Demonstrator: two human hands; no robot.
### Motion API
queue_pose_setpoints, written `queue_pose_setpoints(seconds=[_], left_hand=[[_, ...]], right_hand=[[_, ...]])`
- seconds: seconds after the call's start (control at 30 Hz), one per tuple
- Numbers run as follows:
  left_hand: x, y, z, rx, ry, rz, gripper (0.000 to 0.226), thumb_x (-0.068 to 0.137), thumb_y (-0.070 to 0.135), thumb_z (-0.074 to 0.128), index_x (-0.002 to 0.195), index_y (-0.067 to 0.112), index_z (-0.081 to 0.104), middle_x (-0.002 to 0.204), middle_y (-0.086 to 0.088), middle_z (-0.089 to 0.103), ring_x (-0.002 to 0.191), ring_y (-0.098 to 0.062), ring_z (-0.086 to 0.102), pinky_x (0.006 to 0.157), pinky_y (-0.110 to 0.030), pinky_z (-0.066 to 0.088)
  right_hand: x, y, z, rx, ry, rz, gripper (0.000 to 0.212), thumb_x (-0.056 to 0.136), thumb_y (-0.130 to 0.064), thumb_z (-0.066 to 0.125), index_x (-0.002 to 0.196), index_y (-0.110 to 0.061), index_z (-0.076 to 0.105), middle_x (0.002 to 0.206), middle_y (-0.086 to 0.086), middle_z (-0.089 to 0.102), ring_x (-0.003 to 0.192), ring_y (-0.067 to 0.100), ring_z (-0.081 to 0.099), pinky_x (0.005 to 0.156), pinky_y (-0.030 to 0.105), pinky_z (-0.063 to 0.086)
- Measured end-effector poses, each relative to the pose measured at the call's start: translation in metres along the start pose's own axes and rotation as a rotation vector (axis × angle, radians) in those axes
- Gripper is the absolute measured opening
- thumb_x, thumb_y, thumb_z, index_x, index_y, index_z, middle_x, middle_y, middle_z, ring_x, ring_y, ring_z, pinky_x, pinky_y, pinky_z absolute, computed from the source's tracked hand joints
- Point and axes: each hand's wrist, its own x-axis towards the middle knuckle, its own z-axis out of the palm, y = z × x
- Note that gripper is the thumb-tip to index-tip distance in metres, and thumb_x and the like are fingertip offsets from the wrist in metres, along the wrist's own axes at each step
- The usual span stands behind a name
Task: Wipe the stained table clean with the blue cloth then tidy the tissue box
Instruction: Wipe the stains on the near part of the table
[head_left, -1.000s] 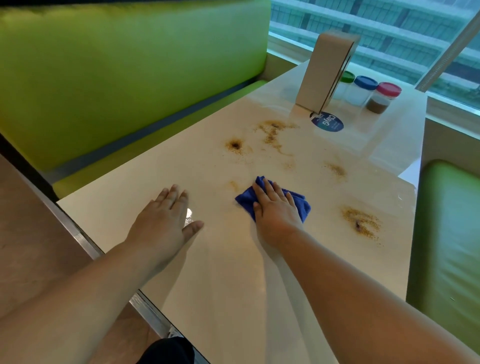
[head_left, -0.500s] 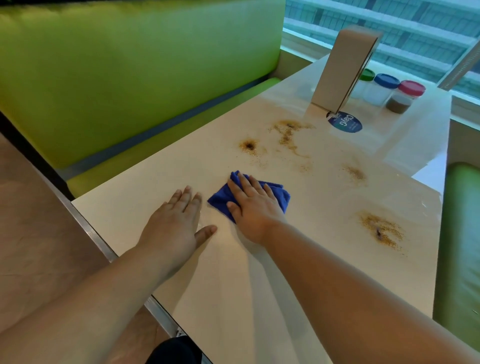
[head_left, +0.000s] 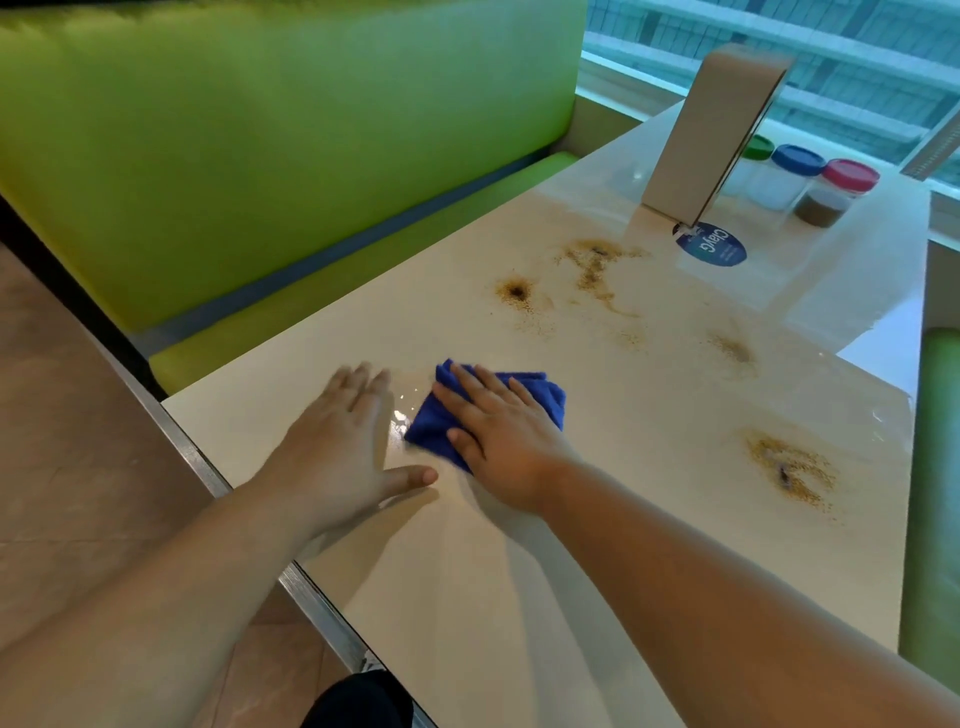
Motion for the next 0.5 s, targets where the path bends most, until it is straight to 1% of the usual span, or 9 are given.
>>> queue_pose_setpoints(seconds=[0.03, 0.1, 0.13, 0.2, 0.3, 0.37, 0.4, 0.5], left_hand=[[-0.001, -0.007, -0.003, 0.035, -0.001, -0.022, 0.114, 0.067, 0.074, 0.057, 0.151, 0.021, 0.002, 0.16, 0.001, -0.003, 0.146, -0.014, -0.005, 0.116, -0.029, 0.009], [-0.006, -0.019, -0.006, 0.029, -0.025, -0.081, 0.112, 0.067, 0.072, 0.06, 0.15, 0.021, 0.007, 0.159, 0.003, -0.005, 0.146, -0.013, -0.001, 0.115, -0.031, 0.016], [-0.009, -0.023, -0.006, 0.005, -0.038, -0.099, 0.109, 0.067, 0.071, 0.061, 0.15, 0.022, 0.009, 0.159, 0.005, -0.005, 0.146, -0.012, 0.002, 0.114, -0.031, 0.02], [-0.013, -0.025, -0.004, -0.009, -0.046, -0.095, 0.108, 0.068, 0.07, 0.061, 0.15, 0.023, 0.009, 0.159, 0.006, -0.005, 0.146, -0.011, 0.002, 0.114, -0.032, 0.021], [-0.01, -0.026, -0.003, -0.023, -0.03, -0.094, 0.111, 0.066, 0.071, 0.062, 0.15, 0.022, 0.011, 0.159, 0.007, -0.003, 0.146, -0.009, 0.002, 0.114, -0.032, 0.02], [-0.01, -0.028, -0.002, -0.023, -0.012, -0.086, 0.111, 0.064, 0.073, 0.062, 0.15, 0.022, 0.013, 0.159, 0.006, 0.0, 0.146, -0.009, 0.003, 0.114, -0.032, 0.021], [-0.01, -0.029, -0.002, -0.019, -0.004, -0.075, 0.11, 0.064, 0.073, 0.062, 0.15, 0.022, 0.015, 0.159, 0.005, 0.001, 0.146, -0.01, 0.004, 0.114, -0.032, 0.022], [-0.012, -0.029, -0.001, -0.012, 0.012, -0.057, 0.11, 0.064, 0.074, 0.06, 0.15, 0.022, 0.015, 0.159, 0.005, 0.002, 0.146, -0.01, 0.005, 0.113, -0.03, 0.022]], right_hand=[[-0.009, 0.003, 0.0, 0.013, 0.007, -0.043, 0.051, 0.102, -0.038, 0.023, 0.151, -0.035, 0.008, 0.16, -0.011, -0.003, 0.146, 0.01, -0.007, 0.113, 0.03, -0.01], [-0.016, 0.015, -0.002, 0.041, 0.031, -0.052, 0.048, 0.103, -0.035, 0.024, 0.15, -0.037, 0.014, 0.159, -0.014, 0.002, 0.146, 0.008, -0.003, 0.113, 0.027, -0.008], [-0.013, 0.019, -0.003, 0.049, 0.035, -0.024, 0.048, 0.103, -0.034, 0.024, 0.15, -0.037, 0.015, 0.159, -0.014, 0.003, 0.146, 0.008, -0.002, 0.114, 0.028, -0.007], [0.005, 0.019, -0.004, 0.043, 0.024, 0.066, 0.049, 0.103, -0.035, 0.022, 0.151, -0.036, 0.012, 0.159, -0.012, 0.002, 0.146, 0.01, -0.003, 0.117, 0.033, -0.005], [0.036, -0.006, 0.0, 0.005, 0.0, 0.158, 0.055, 0.1, -0.048, 0.02, 0.152, -0.035, 0.005, 0.16, -0.008, -0.004, 0.146, 0.017, -0.008, 0.118, 0.042, -0.006], [0.04, -0.027, 0.004, -0.008, -0.016, 0.105, 0.059, 0.098, -0.055, 0.021, 0.151, -0.037, 0.002, 0.16, -0.008, -0.007, 0.146, 0.02, -0.012, 0.117, 0.046, -0.008], [0.036, -0.035, 0.006, -0.016, -0.026, 0.05, 0.059, 0.098, -0.054, 0.021, 0.151, -0.038, 0.001, 0.16, -0.009, -0.008, 0.146, 0.02, -0.013, 0.117, 0.047, -0.008], [0.013, -0.031, 0.007, -0.008, -0.004, -0.091, 0.052, 0.101, -0.042, 0.023, 0.151, -0.038, 0.007, 0.16, -0.012, -0.001, 0.146, 0.014, -0.007, 0.117, 0.039, -0.007]])
